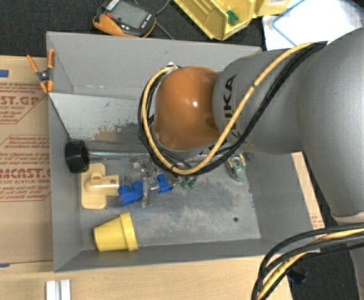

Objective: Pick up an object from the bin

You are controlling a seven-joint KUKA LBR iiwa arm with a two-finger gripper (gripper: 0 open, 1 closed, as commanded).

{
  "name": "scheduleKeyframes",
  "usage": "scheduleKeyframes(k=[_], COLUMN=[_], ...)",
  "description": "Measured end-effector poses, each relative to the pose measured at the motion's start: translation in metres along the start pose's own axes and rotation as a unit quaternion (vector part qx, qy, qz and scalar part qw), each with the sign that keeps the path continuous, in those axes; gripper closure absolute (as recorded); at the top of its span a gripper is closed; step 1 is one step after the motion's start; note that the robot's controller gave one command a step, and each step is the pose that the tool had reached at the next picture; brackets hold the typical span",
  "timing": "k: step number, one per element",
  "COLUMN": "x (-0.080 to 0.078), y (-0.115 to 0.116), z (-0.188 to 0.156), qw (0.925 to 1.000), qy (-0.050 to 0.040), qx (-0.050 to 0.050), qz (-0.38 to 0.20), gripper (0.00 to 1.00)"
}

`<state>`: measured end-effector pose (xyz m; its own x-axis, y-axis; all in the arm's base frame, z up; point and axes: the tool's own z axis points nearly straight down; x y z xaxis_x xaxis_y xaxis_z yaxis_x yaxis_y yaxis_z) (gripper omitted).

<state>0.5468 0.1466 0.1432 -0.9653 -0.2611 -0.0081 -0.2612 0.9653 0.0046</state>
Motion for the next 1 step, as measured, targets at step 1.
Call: scheduleKeyframes(k=[1], x=[-0.0003], y=[0.0001], z=[-0.0316], qw=[1.0], qy=[0.0], qx=[0.0], qz=[0.0], gripper=[1.0])
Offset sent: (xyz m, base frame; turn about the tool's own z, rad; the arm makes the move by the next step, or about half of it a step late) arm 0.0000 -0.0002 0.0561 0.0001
